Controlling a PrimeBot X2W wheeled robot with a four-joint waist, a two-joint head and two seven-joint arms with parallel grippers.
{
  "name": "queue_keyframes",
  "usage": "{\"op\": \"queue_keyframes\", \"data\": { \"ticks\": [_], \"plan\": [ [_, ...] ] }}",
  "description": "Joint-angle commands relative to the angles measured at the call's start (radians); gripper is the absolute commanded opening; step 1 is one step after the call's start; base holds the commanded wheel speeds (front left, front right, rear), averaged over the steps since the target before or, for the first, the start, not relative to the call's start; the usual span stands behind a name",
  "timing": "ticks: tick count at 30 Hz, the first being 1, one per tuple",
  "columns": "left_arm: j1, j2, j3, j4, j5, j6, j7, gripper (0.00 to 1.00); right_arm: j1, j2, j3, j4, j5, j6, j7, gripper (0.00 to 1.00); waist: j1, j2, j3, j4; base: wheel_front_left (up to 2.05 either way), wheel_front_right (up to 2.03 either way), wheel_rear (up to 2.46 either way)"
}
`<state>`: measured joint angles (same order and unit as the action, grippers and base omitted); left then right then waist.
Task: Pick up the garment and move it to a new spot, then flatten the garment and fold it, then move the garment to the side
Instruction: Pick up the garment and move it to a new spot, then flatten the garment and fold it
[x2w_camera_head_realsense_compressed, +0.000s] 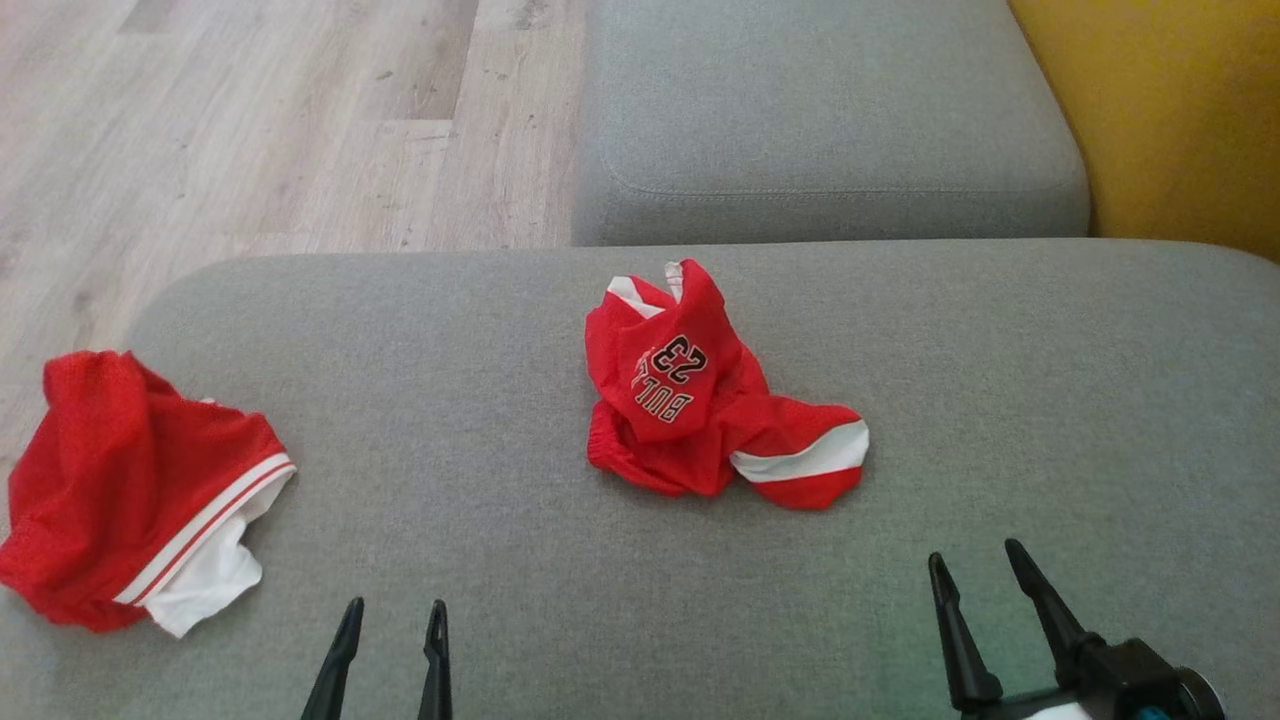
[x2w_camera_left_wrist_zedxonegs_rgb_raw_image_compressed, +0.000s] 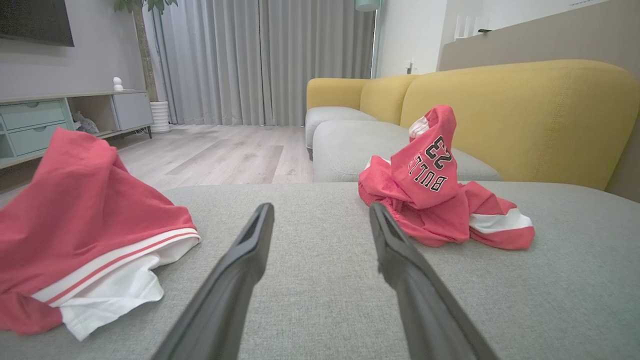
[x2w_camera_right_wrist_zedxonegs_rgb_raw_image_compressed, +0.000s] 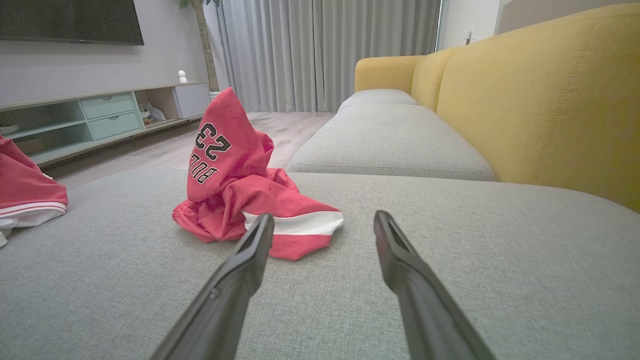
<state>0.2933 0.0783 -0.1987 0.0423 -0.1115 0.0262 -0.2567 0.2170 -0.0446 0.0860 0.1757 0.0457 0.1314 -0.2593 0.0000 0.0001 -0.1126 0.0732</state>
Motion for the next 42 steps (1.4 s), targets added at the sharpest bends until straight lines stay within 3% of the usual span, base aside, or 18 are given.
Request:
{"op": "queue_keyframes", "data": {
  "ticks": [1,18,27,37,42],
  "plan": [
    [-0.030,-0.016,0.038,-0.028,0.013,-0.002,-0.005,1.00,-0.031,-0.006,0.016,-0.035,0.007,-0.001,-0.002,1.00,0.0000,-0.0001,0.001,-0.001,0.00,0.00,0.00],
    [-0.033,-0.027,0.049,-0.006,0.038,-0.003,-0.005,1.00,-0.034,-0.006,0.005,-0.032,0.035,-0.001,-0.002,1.00,0.0000,-0.0001,0.010,-0.011,0.00,0.00,0.00],
    [-0.040,-0.028,0.053,-0.020,0.001,0.027,-0.005,1.00,-0.051,-0.006,0.023,-0.044,0.016,-0.001,-0.002,1.00,0.0000,-0.0001,0.051,-0.057,0.00,0.00,0.00],
    [-0.159,-0.024,0.056,0.031,0.013,-0.050,-0.005,1.00,-0.091,-0.006,0.047,-0.074,0.005,-0.001,-0.002,1.00,0.0000,-0.0001,0.165,-0.169,0.00,0.00,0.00],
    [-0.335,-0.001,0.045,0.192,0.068,-0.077,-0.005,1.00,-0.137,-0.006,0.042,-0.089,0.001,-0.001,-0.002,1.00,0.0000,-0.0001,0.272,-0.217,0.00,0.00,0.00]
  ]
}}
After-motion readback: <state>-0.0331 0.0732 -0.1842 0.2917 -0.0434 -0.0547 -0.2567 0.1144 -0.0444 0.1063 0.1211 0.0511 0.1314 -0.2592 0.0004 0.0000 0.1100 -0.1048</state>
